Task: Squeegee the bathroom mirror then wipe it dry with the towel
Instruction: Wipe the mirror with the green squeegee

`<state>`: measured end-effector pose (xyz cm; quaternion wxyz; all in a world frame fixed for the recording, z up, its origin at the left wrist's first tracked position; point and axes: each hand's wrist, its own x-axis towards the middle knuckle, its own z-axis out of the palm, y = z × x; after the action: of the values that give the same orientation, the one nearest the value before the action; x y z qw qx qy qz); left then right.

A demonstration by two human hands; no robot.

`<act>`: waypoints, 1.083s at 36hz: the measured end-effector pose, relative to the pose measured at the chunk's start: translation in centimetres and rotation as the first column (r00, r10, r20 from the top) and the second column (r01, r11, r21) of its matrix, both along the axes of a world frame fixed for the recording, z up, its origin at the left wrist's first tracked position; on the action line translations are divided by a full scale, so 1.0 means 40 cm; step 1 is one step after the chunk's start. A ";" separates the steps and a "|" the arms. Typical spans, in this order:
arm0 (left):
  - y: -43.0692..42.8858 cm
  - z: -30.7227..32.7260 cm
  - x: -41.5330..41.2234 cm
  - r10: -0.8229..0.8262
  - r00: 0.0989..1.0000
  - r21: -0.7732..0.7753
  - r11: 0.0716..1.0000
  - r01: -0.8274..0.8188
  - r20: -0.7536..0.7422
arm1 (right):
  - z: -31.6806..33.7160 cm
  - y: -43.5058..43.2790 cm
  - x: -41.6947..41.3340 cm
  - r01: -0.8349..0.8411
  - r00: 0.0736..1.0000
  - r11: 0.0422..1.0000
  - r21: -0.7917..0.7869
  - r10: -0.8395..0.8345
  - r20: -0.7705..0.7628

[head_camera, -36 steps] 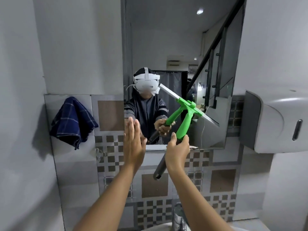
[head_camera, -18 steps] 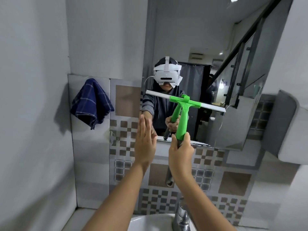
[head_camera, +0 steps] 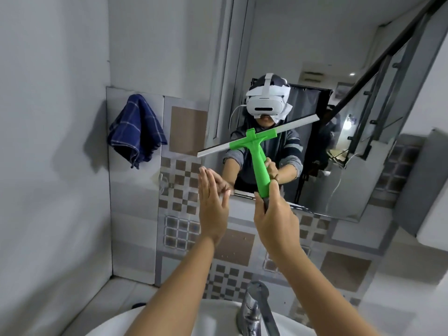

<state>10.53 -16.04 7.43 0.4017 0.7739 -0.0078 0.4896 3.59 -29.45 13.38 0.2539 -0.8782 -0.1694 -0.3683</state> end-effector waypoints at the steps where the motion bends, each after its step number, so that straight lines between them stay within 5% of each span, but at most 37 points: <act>1: -0.003 0.000 0.000 -0.003 1.000 -0.009 1.000 0.003 0.000 | 0.003 -0.008 0.003 0.006 1.000 1.000 -0.027 -0.006 0.010; 25: -0.021 -0.009 0.005 0.069 0.996 -0.033 0.997 -0.071 -0.049 | 0.131 -0.186 0.054 0.242 0.939 0.847 -0.473 -0.083 0.333; 39: -0.031 0.028 -0.025 0.170 0.977 0.015 0.985 -0.170 -0.127 | 0.128 -0.323 0.046 0.264 0.931 0.819 -0.509 -0.079 0.356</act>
<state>9.52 -17.30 8.55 0.3566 0.8023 0.0831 0.4714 5.44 -42.35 18.48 -0.0742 -0.8540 -0.2258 -0.4627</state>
